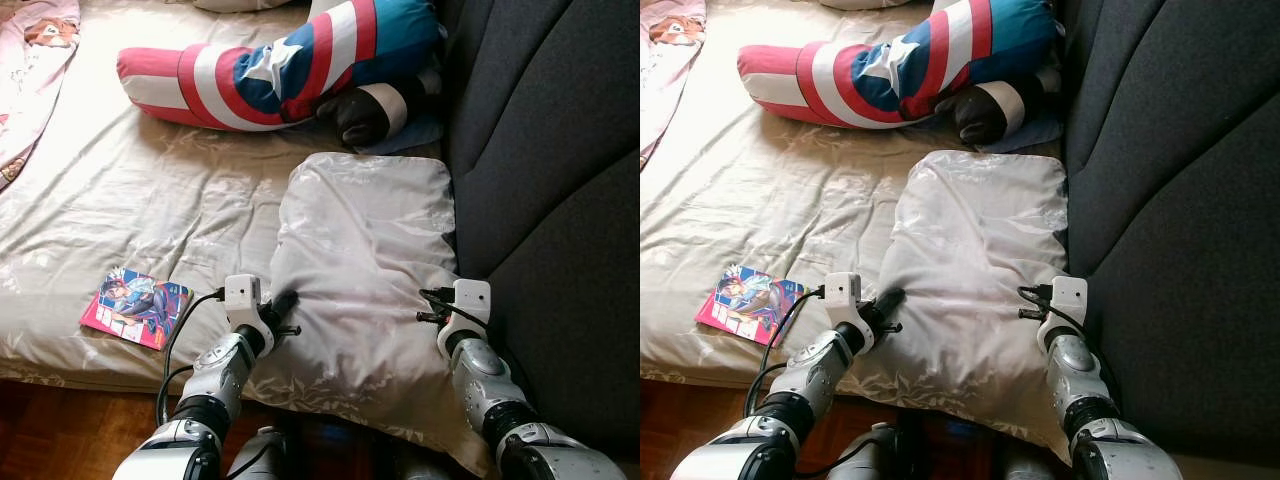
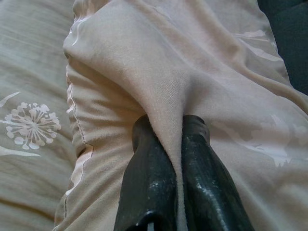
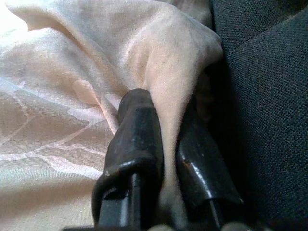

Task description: Clean up the room

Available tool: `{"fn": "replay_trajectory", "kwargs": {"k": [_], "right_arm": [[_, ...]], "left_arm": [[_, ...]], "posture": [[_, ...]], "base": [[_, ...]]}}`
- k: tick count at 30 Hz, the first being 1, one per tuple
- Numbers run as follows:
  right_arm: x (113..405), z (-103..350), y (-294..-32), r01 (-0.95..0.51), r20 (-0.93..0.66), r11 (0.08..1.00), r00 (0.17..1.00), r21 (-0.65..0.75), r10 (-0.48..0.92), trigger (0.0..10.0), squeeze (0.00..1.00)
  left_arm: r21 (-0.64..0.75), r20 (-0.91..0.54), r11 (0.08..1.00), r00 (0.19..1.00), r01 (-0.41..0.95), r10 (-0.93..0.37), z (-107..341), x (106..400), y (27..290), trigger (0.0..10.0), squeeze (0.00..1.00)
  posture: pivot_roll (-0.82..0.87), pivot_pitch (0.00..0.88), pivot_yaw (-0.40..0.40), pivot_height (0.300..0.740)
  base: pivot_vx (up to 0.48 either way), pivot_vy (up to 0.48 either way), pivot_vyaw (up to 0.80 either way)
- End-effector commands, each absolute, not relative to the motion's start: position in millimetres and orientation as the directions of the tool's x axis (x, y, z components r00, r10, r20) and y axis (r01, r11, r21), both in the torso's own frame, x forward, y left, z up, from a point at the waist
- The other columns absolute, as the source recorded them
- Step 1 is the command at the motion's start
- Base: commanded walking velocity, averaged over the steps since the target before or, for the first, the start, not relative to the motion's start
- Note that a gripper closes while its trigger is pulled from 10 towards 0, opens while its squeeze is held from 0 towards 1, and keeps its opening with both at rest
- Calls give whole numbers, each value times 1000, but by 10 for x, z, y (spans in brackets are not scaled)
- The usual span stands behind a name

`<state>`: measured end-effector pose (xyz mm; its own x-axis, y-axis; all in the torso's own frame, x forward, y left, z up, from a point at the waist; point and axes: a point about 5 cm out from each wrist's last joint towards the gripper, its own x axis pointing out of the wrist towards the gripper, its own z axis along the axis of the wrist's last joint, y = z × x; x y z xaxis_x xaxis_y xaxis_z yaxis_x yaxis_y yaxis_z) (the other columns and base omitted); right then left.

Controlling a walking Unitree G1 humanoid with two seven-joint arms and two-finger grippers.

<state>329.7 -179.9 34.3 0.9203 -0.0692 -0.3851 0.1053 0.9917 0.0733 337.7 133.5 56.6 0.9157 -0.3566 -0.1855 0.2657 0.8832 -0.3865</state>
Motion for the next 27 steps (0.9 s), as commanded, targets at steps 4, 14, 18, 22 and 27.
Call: {"fn": "replay_trajectory", "kwargs": {"k": [4, 14, 18, 22, 27], "right_arm": [[3227, 294, -1994, 197, -405, 979, 900, 50, -160, 10000, 0], [3237, 329, -2096, 233, -397, 972, 896, 36, -200, 10000, 0], [3240, 331, -2100, 236, -399, 971, 894, 34, -203, 10000, 0], [3227, 306, -2068, 230, -410, 973, 891, 34, -196, 10000, 0], [3159, 188, -1952, 199, -465, 979, 871, 40, -158, 10000, 0]], "left_arm": [[-361, -191, 905, 933, 223, -306, 560, 3374, 1485, 10000, 0], [-351, -201, 906, 926, 236, -319, 529, 3348, 1486, 10000, 1000], [-315, -222, 921, 925, 231, -308, 496, 3323, 1529, 10000, 1000], [-291, -239, 933, 928, 212, -286, 468, 3304, 1573, 10000, 0], [-271, -253, 940, 927, 207, -277, 431, 3274, 1597, 10000, 0]], "posture": [[30, 306, 10, 740], [33, 304, 8, 740], [33, 303, 9, 740], [32, 301, 9, 740], [34, 301, 9, 740]], "base": [[0, 0, 0], [0, 0, 0], [0, 0, 0], [0, 0, 0], [0, 0, 0]]}}
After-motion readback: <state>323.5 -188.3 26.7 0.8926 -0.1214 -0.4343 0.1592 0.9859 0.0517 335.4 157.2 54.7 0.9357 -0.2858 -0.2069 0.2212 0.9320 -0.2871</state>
